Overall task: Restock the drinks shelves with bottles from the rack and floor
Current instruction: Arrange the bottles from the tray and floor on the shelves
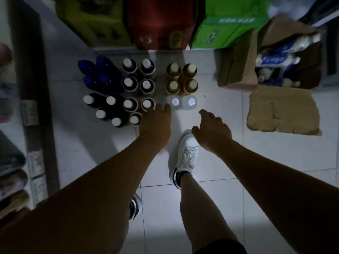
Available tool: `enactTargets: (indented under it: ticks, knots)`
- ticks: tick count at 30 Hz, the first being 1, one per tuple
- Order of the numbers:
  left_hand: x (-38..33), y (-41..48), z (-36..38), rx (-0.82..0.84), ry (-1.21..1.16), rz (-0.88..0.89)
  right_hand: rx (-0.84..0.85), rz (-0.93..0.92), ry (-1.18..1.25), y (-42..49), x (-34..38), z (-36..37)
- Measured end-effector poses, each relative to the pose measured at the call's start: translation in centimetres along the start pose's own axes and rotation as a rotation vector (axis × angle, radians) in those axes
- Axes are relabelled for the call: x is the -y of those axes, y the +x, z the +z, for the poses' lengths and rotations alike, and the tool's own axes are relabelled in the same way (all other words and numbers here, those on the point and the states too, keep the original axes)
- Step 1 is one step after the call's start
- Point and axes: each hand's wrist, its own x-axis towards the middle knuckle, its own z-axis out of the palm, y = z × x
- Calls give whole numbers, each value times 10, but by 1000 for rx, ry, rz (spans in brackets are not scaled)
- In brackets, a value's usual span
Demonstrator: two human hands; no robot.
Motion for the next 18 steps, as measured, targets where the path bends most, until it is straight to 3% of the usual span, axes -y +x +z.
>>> enactTargets:
  ticks: [2,5,11,12,14,15,17,18]
  knots:
    - [-4,30,37,-11,-14,-10,7,13,40,35,-16,28]
    - [-14,73,88,6,-219,-57,-22,24,120,87,-38,62]
    - [-35,134,170,-51,-915,-339,-78,-29,315,174,-70,113]
    - [-37,142,178,-149,-1029,-399,-81,-60,351,185,-74,120]
    - [-41,155,189,-278,-1538,-606,-87,-112,421,202,-80,132]
    - [-40,160,201,-346,-1633,-577,-87,-130,449,209,-82,137]
    - [-37,170,209,-413,-1416,-552,-84,-169,491,220,-83,144]
    - [-35,173,213,-385,-1295,-457,-95,-196,504,224,-83,146]
